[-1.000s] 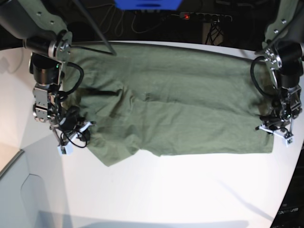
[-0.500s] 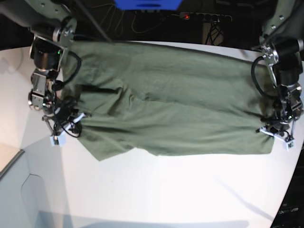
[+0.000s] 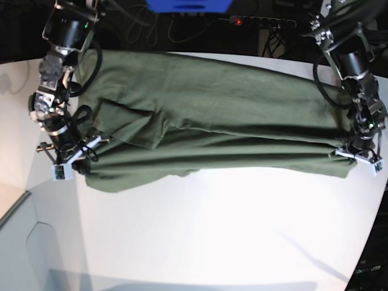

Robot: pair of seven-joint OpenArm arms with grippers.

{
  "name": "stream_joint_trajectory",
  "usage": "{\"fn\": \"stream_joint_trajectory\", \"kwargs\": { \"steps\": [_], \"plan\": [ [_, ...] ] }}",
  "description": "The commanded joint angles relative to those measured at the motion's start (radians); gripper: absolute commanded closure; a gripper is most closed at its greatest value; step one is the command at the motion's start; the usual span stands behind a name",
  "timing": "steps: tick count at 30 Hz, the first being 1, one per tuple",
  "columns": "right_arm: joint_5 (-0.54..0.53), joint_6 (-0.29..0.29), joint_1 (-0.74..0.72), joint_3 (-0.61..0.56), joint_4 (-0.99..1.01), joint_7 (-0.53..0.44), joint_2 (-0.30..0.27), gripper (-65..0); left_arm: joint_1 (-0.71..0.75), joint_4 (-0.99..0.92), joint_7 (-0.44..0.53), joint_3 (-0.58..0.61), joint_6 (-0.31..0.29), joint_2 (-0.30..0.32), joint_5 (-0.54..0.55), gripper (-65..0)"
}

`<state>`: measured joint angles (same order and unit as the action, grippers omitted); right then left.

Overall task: Layout the t-shirt on the table in an organized manner, then fold the t-shirt properly
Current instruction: 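Fold the grasped shirt edge over toward the held edge with both grippers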

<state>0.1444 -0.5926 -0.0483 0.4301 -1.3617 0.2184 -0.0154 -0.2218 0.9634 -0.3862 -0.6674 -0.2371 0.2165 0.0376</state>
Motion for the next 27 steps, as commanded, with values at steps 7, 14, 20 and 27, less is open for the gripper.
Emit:
{"fn": "stream_joint_trajectory", "kwargs": {
  "steps": [7, 14, 20, 27],
  "plan": [
    [-0.099, -0.019, 0.143, 0.003, -0.126, -0.029, 0.005, 0.0, 0.060, 0.122, 0.033, 0.001, -0.005, -0.022, 0.006, 0.0],
    [-0.104, -0.019, 0.245, 0.000, -0.120, -0.090, 0.009, 0.0, 0.109, 0.114, 0.034, 0.001, -0.005, -0.035, 0.006, 0.0],
    [-0.099, -0.019, 0.258, -0.003, -0.068, -0.103, 0.004, 0.0, 0.126, 0.114, 0.033, 0.002, -0.005, -0.036, 0.006, 0.0],
    [-0.098, -0.019, 0.261, -0.004, -0.018, -0.101, -0.011, 0.0, 0.129, 0.114, 0.031, 0.002, -0.005, -0.032, 0.006, -2.3]
  ]
}}
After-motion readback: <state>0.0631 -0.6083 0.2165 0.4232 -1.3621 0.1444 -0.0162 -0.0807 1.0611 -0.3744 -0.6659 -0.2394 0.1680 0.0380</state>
